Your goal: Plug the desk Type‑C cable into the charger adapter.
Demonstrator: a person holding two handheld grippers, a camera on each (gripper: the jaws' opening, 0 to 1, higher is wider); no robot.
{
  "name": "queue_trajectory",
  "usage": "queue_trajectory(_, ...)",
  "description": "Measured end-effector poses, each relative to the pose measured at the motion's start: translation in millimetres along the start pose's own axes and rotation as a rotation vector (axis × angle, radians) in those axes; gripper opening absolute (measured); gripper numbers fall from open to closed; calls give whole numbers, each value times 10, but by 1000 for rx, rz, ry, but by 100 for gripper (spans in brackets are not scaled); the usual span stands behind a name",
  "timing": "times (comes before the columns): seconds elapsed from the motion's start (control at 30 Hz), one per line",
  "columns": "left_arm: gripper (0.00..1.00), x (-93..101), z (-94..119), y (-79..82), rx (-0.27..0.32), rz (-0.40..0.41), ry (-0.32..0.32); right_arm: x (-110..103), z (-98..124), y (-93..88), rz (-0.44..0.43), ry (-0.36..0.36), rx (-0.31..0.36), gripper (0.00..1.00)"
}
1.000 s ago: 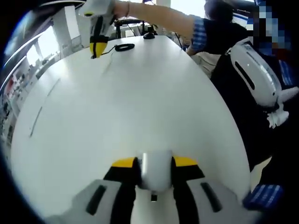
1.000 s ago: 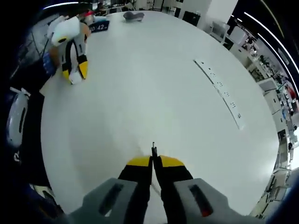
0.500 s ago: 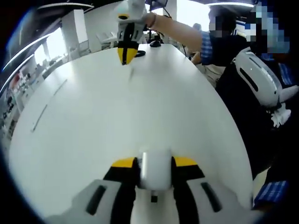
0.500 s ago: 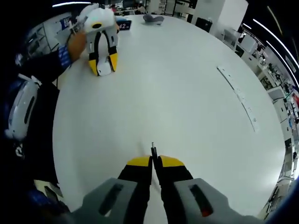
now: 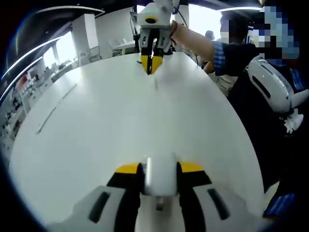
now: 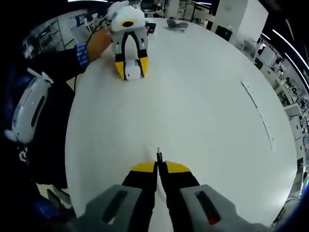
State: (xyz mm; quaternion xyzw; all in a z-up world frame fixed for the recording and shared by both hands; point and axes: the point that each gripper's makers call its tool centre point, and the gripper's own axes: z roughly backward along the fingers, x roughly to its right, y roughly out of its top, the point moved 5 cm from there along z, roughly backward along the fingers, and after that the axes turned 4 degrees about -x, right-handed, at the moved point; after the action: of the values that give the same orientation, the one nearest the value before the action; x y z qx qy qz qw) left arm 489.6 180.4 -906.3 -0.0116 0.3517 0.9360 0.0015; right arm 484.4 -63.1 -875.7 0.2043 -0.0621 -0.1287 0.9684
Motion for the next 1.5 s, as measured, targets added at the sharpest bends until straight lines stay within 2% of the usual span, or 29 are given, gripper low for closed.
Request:
queue_trajectory(0.4,28,1,-45,24,54,-8,-7,-254,-184,294,88,60,82,4)
queue_trajectory(0.77,28,46,-135,120,125,-33,-25,-352,-298,513,132,97,162,4)
queue_trajectory(1.13,28,82,-239,244,180,-42,-37,-491,-371,608,169,130,228,4)
queue_trajectory(1.27,28,71,-279,283,195,-46,-33,-478,-395,628,175,129,260,4)
queue_trajectory(1.5,28,74,-383,372,232,-54,-25,-454,-520,566,153,149,292,4)
